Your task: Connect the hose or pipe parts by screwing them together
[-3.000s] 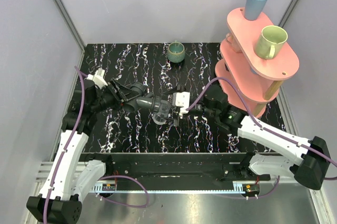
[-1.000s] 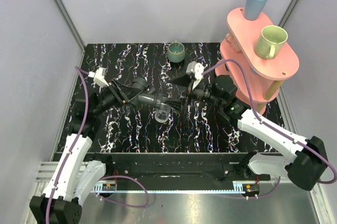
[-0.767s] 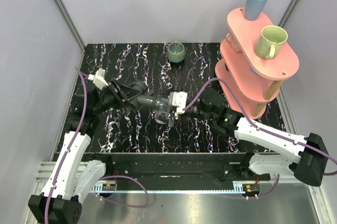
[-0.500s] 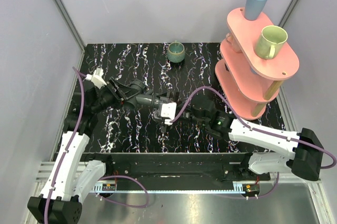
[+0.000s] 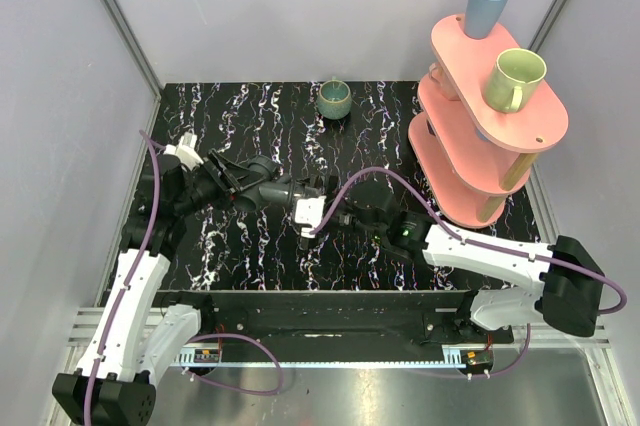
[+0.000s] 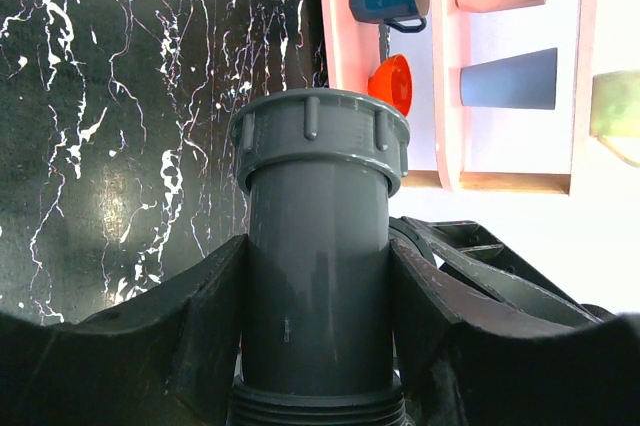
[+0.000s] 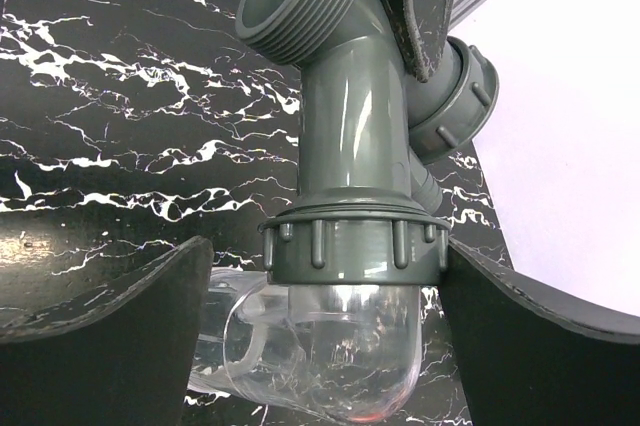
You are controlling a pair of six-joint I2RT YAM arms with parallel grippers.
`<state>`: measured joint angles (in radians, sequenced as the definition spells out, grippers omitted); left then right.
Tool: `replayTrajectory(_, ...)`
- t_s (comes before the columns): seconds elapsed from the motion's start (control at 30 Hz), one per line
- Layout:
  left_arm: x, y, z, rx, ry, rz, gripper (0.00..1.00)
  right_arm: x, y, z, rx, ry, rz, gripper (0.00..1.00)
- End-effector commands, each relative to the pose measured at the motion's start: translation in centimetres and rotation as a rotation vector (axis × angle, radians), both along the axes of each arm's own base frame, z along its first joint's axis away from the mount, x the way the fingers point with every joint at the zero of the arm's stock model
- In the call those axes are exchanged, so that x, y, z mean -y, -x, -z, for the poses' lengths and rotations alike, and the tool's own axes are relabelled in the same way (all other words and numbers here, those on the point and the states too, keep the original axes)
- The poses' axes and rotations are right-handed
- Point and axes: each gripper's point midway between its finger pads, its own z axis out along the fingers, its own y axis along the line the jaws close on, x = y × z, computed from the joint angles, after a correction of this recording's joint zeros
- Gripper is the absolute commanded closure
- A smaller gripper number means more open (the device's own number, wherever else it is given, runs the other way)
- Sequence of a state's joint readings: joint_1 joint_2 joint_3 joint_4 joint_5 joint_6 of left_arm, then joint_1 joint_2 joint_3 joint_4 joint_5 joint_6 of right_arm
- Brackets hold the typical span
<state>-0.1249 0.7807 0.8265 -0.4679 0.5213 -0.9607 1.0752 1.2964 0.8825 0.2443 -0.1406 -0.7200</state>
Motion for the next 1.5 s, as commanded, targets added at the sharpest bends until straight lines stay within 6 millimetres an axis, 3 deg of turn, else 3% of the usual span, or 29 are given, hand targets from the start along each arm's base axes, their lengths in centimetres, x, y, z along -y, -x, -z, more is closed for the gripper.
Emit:
replayTrajectory(0.0, 0.9, -0.1, -4.8, 0.144, 0.087, 0.033, 1.00, -1.2, 0.7, -0.2, -0.041, -0.038, -0.031, 0.04)
replayTrajectory(0.2, 0.8, -0.3, -5.4, 0.257, 0.076, 0.045, 1.00, -2.2, 1.1, -0.2, -0.153, -0.095, -0.034, 0.12)
replayTrajectory(0.3, 0.8, -0.3, -4.9, 0.335, 0.019, 0.073, 1.00, -2.6, 1.1, -0.9, -0.249, -0.155, -0.035, 0.39)
replayTrajectory(0.33, 0.8, -0.3, -5.5, 0.396, 0.010, 0.084, 1.00, -2.7, 1.3, -1.2, -0.279, -0.176, -0.053, 0.59)
replayTrajectory(0.4, 1.1, 0.4, -4.9, 0.482, -0.011, 0.126, 1.00, -2.2, 0.3, -1.9, -0.388, -0.243, -0.026, 0.69)
replayTrajectory(0.43, 1.3, 0.7, -5.9, 0.568, -0.008, 0.141, 1.00, -2.1, 0.5, -2.4, -0.442, -0.261, -0.063, 0.77)
replayTrajectory(0.47, 1.3, 1.0, -5.9, 0.605, -0.014, 0.151, 1.00, -1.9, 0.3, -3.3, -0.495, -0.292, -0.080, 0.79)
replayTrajectory(0.5, 1.3, 1.4, -5.2, 0.624, -0.014, 0.158, 1.00, -0.9, -1.2, -4.0, -0.602, -0.351, -0.060, 0.82)
replayTrajectory(0.53, 1.5, 1.7, -5.8, 0.691, -0.010, 0.173, 1.00, -1.0, -0.6, -4.1, -0.671, -0.355, -0.121, 0.84)
replayTrajectory(0.6, 2.0, 2.3, -5.0, 0.708, 0.006, 0.217, 1.00, -0.1, -1.7, -5.4, -0.771, -0.416, -0.135, 0.86)
replayTrajectory(0.63, 2.2, 2.7, -5.7, 0.761, 0.015, 0.237, 1.00, -0.1, -1.4, -5.2, -0.821, -0.405, -0.174, 0.86)
replayTrajectory(0.73, 2.7, 3.2, -4.9, 0.752, 0.035, 0.287, 1.00, 0.5, -2.3, -5.4, -0.962, -0.435, -0.199, 0.81)
replayTrajectory(0.8, 2.7, 3.1, -4.9, 0.756, 0.009, 0.296, 1.00, 0.8, -2.7, -5.5, -1.037, -0.461, -0.199, 0.68)
replayTrajectory(0.87, 2.5, 2.8, -4.2, 0.725, -0.029, 0.291, 1.00, 1.3, -3.2, -5.3, -1.061, -0.476, -0.176, 0.63)
replayTrajectory(0.9, 2.4, 2.7, -4.7, 0.722, -0.040, 0.280, 1.00, 1.4, -3.3, -5.1, -1.060, -0.477, -0.157, 0.49)
replayTrajectory(0.97, 1.7, 1.7, -3.5, 0.628, -0.074, 0.225, 1.00, 2.0, -4.1, -5.6, -1.024, -0.510, -0.092, 0.34)
replayTrajectory(1.0, 1.5, 1.4, -4.1, 0.617, -0.081, 0.204, 1.00, 2.3, -4.4, -5.1, -0.992, -0.490, -0.059, 0.29)
replayTrajectory(1.03, 1.3, 1.2, -3.5, 0.563, -0.086, 0.188, 1.00, 2.8, -4.6, -5.8, -0.946, -0.501, -0.033, 0.17)
replayTrajectory(1.13, 0.6, 0.3, -2.8, 0.444, -0.093, 0.127, 1.00, 4.0, -5.1, -5.3, -0.824, -0.457, 0.035, 0.00)
replayTrajectory(1.2, 0.6, -0.1, -2.9, 0.390, -0.071, 0.106, 1.00, 4.5, -5.1, -4.4, -0.756, -0.389, 0.065, 0.00)
replayTrajectory(1.27, 0.3, -0.3, -2.2, 0.302, -0.054, 0.074, 1.00, 5.1, -5.1, -5.0, -0.675, -0.375, 0.104, 0.00)
replayTrajectory(1.43, 0.4, -0.6, -2.4, 0.181, 0.012, 0.031, 1.00, 3.6, -1.0, -5.7, -0.304, -0.218, 0.010, 0.00)
replayTrajectory(1.47, 0.5, -0.6, -2.6, 0.160, 0.032, 0.031, 1.00, 3.5, -0.5, -5.0, -0.209, -0.175, -0.016, 0.00)
